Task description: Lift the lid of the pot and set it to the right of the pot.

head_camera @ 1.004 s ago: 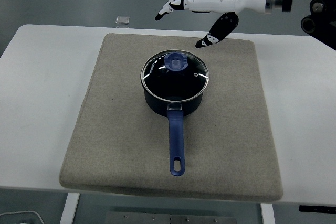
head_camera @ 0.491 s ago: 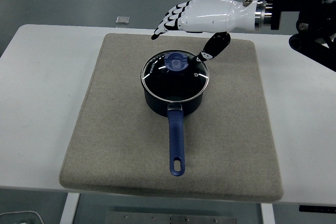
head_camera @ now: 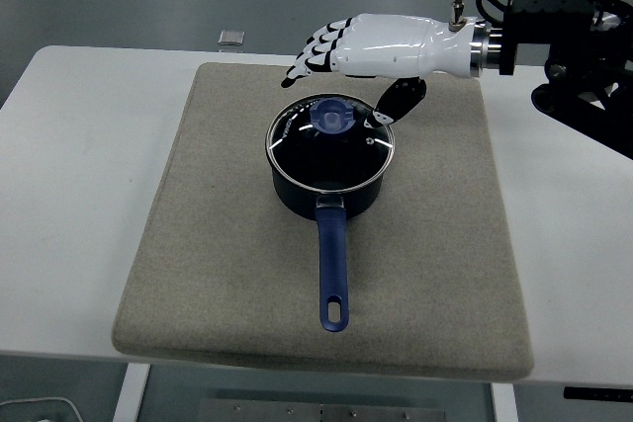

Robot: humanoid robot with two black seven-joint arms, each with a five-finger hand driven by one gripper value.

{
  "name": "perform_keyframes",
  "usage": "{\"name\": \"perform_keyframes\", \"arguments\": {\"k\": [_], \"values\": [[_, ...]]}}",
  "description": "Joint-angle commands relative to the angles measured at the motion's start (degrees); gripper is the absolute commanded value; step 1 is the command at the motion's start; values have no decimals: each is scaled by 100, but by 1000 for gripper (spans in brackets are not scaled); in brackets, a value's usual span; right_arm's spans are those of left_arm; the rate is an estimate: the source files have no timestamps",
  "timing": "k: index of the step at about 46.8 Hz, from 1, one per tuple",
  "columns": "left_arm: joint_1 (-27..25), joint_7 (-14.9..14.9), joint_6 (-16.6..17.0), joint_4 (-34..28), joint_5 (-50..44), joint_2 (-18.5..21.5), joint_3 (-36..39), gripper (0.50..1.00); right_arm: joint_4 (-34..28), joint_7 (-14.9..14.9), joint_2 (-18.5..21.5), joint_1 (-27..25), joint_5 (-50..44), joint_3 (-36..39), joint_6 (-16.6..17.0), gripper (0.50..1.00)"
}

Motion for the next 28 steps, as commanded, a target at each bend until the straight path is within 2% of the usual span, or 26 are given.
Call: {"name": "perform_keyframes", "arguments": {"k": [1, 12, 28], "values": [[0, 3, 0, -1, 0, 0, 0, 1000, 0, 0, 26, -23, 0, 17, -12, 909], [0, -6, 0, 8, 0, 0, 0, 1000, -8, 0, 113, -93, -9, 0, -135, 907], [0, -6, 0, -1, 0, 0, 0, 1000, -369, 0, 360, -322, -176, -9, -434, 907]]}}
